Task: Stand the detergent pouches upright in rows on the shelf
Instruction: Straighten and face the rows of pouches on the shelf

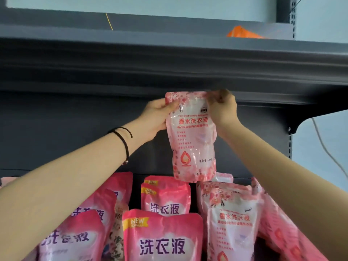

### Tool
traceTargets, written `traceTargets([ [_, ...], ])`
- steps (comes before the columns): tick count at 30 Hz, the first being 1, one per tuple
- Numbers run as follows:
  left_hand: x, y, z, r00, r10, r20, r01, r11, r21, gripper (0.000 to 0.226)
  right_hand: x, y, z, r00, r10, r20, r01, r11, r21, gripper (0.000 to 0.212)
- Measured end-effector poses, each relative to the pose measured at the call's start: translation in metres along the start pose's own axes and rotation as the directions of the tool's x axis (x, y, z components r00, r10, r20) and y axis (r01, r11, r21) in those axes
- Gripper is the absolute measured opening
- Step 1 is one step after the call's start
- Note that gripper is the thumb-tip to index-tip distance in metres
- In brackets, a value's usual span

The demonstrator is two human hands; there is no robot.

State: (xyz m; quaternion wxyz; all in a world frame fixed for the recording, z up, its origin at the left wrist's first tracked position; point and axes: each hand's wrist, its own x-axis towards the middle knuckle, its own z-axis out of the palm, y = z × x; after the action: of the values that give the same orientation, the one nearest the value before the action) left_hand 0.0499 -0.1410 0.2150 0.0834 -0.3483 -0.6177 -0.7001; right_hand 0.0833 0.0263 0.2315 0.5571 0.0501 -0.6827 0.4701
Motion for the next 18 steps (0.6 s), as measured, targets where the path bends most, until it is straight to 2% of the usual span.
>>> traceTargets([
  [5,-0.043,0.029,0.034,0.997,0.079,-0.026,-0.08,0.996,-0.039,0.023,-0.023,-0.033,-0.05,0.999,0.05,-0.016,-0.048,0.993,0.107,0.011],
  [9,-0.086,0.035,0.066,0.999,0.029,-0.044,-0.036,0.983,-0.179,0.023,-0.054,-0.046,-0.095,0.993,0.115,0.027,-0.118,0.979,0.165,0.014],
  [13,-0.139,0.006,0.106,0.998,-0.001,-0.061,-0.012,0.979,-0.205,0.024,-0.102,-0.025,-0.142,0.963,0.228,0.143,-0.261,0.924,0.281,0.016],
  [18,-0.191,-0.052,0.148,0.985,0.053,-0.166,-0.083,0.981,-0.177,0.043,-0.156,0.023,-0.181,0.939,0.312,0.145,-0.343,0.888,0.307,0.016],
])
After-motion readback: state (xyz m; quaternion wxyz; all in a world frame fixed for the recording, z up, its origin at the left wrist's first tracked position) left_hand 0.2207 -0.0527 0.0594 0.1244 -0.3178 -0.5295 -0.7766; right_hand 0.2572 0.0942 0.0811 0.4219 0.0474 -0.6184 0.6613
